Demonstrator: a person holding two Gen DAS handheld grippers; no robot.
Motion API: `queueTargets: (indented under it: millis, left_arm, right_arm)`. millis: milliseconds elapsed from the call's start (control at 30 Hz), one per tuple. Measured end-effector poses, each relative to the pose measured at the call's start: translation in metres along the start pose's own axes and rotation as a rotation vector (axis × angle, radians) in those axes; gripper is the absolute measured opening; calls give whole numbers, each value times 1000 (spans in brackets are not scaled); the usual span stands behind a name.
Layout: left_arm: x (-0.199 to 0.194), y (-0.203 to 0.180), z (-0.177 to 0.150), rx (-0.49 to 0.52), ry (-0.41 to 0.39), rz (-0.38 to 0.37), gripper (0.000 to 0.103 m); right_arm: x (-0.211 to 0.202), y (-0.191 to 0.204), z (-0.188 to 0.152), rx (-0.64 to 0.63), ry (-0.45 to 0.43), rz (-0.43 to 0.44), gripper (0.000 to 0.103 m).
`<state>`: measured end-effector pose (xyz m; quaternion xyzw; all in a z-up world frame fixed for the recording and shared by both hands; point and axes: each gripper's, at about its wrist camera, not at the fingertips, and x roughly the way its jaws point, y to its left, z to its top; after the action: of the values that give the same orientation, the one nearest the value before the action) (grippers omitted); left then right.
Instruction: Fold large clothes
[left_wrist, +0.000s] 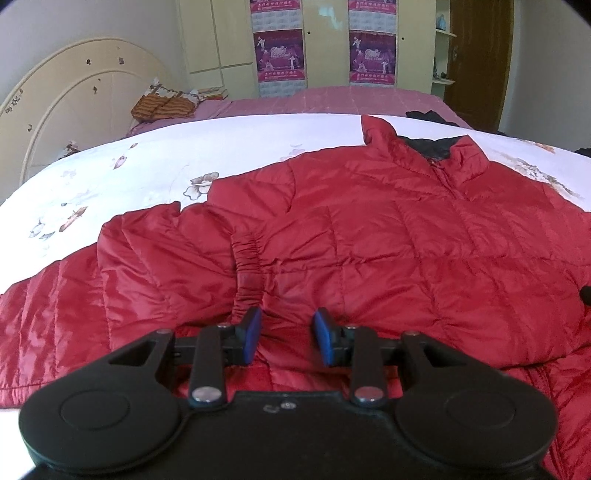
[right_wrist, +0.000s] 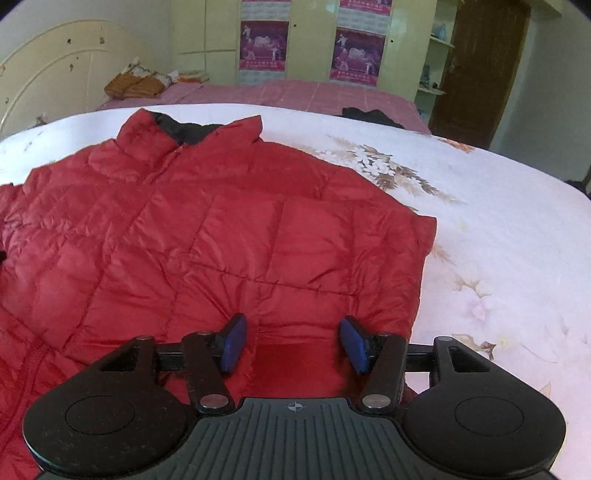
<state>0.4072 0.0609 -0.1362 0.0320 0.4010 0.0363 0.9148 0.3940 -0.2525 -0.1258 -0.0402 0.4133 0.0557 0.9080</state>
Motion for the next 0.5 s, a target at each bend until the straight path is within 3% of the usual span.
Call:
queueTargets:
  millis: [133,300,500]
  left_arm:
    - [-4,1,5,-27,29,-1,33]
    - [-21,5,8,-63,26,18,51]
    - [-55,21,1,-118,-1,39,61]
  right_arm:
    - [0,1,0,-20,3,1,55]
    - [-7,-1,3,-13,-2,26,55]
    - [-23,13,12,-12,-49,100,55]
